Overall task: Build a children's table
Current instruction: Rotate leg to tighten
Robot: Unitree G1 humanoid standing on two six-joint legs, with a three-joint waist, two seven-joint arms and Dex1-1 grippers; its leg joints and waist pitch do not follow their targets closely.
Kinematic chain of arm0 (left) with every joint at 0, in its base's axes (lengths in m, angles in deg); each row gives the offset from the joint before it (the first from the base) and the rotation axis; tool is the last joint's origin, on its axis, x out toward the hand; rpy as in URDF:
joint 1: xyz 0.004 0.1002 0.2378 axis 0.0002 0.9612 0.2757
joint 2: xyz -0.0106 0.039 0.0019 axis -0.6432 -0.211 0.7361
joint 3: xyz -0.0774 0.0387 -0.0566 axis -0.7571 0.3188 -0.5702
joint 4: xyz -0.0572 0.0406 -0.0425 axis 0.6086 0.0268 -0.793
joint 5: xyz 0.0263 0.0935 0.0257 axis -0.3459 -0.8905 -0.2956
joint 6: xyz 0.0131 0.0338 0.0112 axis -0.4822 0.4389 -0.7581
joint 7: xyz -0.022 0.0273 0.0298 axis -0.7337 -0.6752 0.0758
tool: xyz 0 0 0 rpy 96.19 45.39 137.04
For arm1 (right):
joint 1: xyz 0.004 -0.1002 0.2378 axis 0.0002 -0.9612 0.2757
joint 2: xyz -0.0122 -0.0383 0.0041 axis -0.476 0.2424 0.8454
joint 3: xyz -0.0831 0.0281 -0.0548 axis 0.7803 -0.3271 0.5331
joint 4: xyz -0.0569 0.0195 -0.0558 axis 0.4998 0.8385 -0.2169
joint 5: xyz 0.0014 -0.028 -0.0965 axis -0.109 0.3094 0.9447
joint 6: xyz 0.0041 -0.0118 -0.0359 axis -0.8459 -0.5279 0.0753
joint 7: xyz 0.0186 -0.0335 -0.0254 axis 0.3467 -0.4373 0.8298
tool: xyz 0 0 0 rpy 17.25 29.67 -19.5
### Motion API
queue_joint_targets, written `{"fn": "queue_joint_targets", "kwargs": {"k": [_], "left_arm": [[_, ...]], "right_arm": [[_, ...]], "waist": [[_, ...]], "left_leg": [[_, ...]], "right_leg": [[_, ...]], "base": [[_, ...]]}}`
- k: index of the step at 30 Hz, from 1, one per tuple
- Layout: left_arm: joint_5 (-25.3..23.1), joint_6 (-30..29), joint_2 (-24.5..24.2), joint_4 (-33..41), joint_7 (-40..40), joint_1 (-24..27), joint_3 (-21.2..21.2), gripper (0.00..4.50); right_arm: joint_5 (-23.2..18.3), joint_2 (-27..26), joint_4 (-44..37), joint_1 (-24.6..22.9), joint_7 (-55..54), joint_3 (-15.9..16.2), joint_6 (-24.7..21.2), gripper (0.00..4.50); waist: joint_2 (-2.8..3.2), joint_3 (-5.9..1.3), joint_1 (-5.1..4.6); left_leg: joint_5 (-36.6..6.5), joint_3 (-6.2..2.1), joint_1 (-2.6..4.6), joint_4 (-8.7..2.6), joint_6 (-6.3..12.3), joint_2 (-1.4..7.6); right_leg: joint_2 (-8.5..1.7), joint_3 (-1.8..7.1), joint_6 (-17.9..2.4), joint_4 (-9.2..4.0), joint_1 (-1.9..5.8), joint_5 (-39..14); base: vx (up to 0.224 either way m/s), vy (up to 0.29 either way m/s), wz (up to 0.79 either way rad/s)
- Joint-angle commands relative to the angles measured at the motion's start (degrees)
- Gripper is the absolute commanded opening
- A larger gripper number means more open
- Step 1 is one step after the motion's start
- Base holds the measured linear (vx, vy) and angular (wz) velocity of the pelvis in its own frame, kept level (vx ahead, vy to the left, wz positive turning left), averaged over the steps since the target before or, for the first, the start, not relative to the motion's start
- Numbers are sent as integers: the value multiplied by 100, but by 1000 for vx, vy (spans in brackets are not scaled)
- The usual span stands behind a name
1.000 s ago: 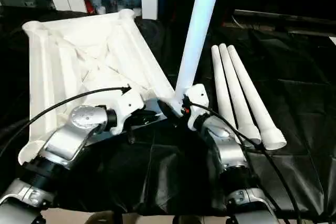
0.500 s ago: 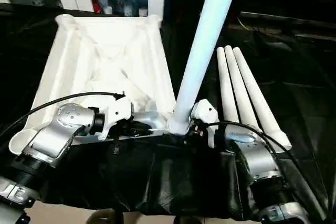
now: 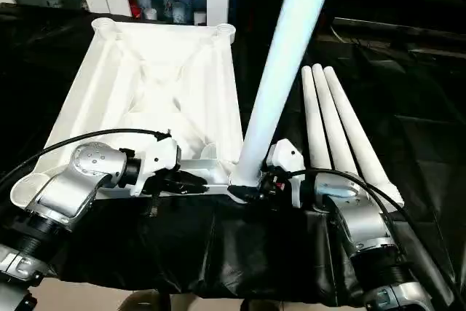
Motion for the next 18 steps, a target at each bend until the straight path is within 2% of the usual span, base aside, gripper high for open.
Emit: {"fn": "queue_joint_targets", "kwargs": {"k": [1,2,6,9,10,11,12,14,16,18], "left_arm": [[26,34,35,23,-22,-72,81,0],[47,-6,48,40,-39,-46,65,0],[14,-122,167,30,-283,-44,16,0],[-52,-409,599,-82,-1051,-179,-163,0],[-58,-444,653,-94,-1142,-197,-184,0],[-64,-478,707,-106,-1231,-214,-204,0],[-122,-564,873,-119,-1507,-263,-224,0],[-250,-745,1208,-108,-2045,-333,-231,0],[-322,-890,1469,-71,-2415,-335,-222,0],[-351,-935,1560,-43,-2534,-320,-193,0]], "right_arm": [[-112,-46,-208,-143,261,178,-90,282],[-124,-105,-218,-167,169,150,-142,280],[-11,-314,-69,-123,-324,55,-133,278],[342,-866,568,162,-1721,-199,-21,277],[374,-930,642,196,-1876,-228,-16,277],[406,-993,715,231,-2029,-257,-11,277],[449,-1198,935,350,-2474,-354,-20,276],[515,-1597,1361,603,-3339,-538,-98,276],[520,-1878,1650,788,-3755,-600,-63,276],[510,-1991,1748,851,-3865,-618,-13,276]], "waist": [[-19,-386,-31],[-1,-380,-23],[-4,-373,-37],[-3,-344,-75],[-9,-331,-106],[-14,-342,-129],[-19,-344,-148],[-5,-353,-223],[12,-350,-227],[5,-367,-234]], "left_leg": [[-816,-109,154,-375,535,318],[-794,-114,150,-375,538,318],[-863,-115,145,-387,497,318],[-1163,-122,155,-431,262,327],[-1256,-129,137,-447,193,314],[-1374,-160,138,-464,57,306],[-1395,-164,134,-467,21,306],[-1451,-170,137,-469,-27,305],[-1400,-166,130,-470,-4,299],[-1302,-155,131,-453,46,294]], "right_leg": [[-276,169,-1555,-331,211,-422],[-277,170,-1565,-323,214,-353],[-277,165,-1593,-331,211,-382],[-295,173,-1504,-387,175,-946],[-293,170,-1483,-404,176,-1133],[-315,162,-1366,-435,196,-1488],[-311,162,-1314,-437,199,-1546],[-312,178,-1256,-456,180,-1524],[-301,177,-1248,-455,174,-1422],[-291,177,-1270,-441,182,-1178]], "base": [[0,0,0],[0,0,0],[0,0,0],[0,0,0],[0,0,0],[0,0,0],[0,0,0],[0,0,0],[0,0,0],[0,0,0]]}}
